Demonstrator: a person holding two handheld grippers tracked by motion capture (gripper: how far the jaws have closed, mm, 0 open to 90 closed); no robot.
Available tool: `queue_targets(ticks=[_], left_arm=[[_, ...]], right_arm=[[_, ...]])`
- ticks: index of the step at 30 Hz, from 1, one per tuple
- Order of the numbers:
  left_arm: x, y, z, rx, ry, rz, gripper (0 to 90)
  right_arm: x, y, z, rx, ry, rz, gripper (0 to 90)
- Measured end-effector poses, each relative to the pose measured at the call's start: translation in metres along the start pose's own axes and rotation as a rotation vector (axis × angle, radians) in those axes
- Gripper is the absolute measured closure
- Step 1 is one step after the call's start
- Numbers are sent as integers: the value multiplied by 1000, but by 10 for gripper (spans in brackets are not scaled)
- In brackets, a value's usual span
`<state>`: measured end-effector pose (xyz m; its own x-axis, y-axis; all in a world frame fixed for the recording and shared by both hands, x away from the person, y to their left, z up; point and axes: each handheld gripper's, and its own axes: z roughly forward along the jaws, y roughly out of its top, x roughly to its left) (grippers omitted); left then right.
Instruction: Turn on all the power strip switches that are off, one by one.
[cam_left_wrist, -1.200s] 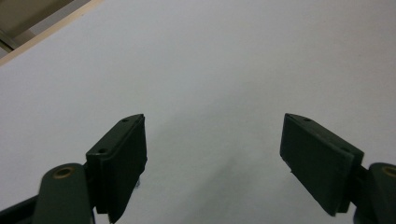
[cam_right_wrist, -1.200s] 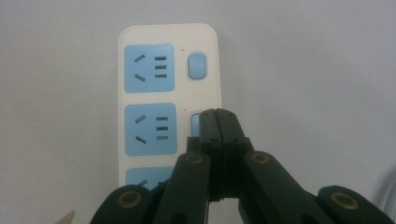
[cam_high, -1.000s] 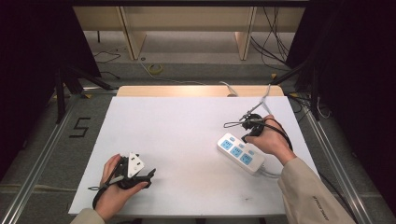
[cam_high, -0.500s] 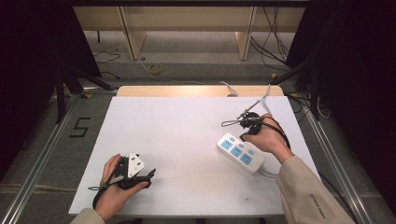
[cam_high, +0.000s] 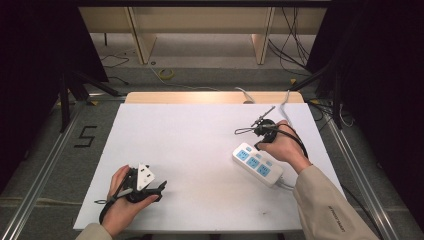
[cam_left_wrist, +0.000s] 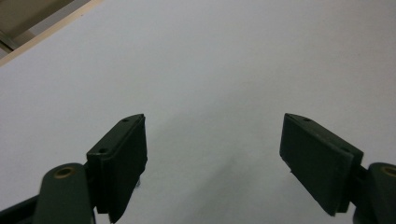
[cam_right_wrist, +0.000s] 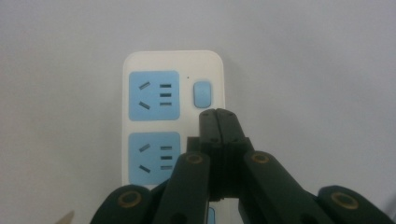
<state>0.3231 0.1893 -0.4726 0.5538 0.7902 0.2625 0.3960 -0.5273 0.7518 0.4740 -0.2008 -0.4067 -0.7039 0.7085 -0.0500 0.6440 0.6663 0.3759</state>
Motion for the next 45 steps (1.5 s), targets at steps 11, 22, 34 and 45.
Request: queue_targets(ticks=[11, 22, 34, 45], left_arm=[[0, 0, 0, 0, 0, 1, 231], [0, 0, 0, 0, -1, 2, 231], [0, 0, 0, 4, -3, 8, 231], [-1, 0, 0, 4, -3, 9, 231]], right_arm=[[0, 3, 1, 3, 0, -3, 900], [1, 10, 7, -1, 1, -4, 900], [3, 15, 14, 3, 6, -10, 900], [3, 18, 17, -2, 9, -9, 900]])
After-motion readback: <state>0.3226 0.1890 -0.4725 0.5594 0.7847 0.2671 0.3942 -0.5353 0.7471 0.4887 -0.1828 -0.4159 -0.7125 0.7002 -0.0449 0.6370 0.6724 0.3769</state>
